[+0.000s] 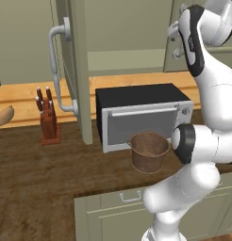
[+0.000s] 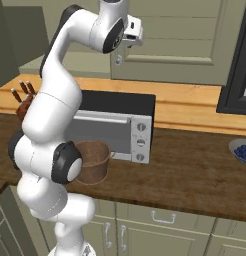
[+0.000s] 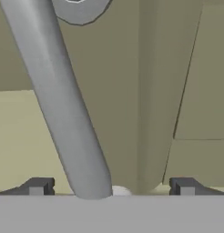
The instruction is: Open the cabinet, pick up the bread from the cabinet and place it in the basket. Then move the basket to the dining counter.
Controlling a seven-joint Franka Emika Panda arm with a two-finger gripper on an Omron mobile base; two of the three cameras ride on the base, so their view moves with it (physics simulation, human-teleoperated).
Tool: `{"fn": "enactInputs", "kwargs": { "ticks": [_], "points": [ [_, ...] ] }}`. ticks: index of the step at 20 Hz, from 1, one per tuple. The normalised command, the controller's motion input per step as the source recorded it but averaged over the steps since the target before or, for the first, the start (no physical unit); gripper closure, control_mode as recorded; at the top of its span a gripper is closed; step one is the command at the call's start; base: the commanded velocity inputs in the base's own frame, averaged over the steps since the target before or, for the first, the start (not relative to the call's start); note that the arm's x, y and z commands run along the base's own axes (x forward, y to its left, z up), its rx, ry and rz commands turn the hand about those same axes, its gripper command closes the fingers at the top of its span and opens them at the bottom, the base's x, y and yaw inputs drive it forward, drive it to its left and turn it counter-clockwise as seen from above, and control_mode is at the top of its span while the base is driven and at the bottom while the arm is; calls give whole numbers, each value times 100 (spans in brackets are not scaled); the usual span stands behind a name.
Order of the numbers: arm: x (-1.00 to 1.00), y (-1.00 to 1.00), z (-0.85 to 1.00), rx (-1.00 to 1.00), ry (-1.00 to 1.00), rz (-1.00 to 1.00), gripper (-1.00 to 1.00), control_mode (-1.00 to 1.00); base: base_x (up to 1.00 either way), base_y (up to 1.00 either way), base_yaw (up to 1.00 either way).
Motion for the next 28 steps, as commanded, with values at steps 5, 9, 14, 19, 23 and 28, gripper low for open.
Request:
{"fn": "enactInputs", "kwargs": {
  "ticks": [5, 9, 14, 19, 23, 28],
  "points": [
    [6, -6, -8, 4, -10, -1, 100, -100, 0, 0, 0],
    [5, 0, -54, 4, -24, -5, 100, -100, 0, 0, 0],
    [13, 0, -74, 3, -31, -7, 100, -100, 0, 0, 0],
    [29, 20, -26, 1, -29, -9, 100, -100, 0, 0, 0],
    [-26, -1, 3, 0, -17, -8, 100, -100, 0, 0, 0],
    [-96, -42, 23, 5, -14, -4, 100, -100, 0, 0, 0]
  ]
}}
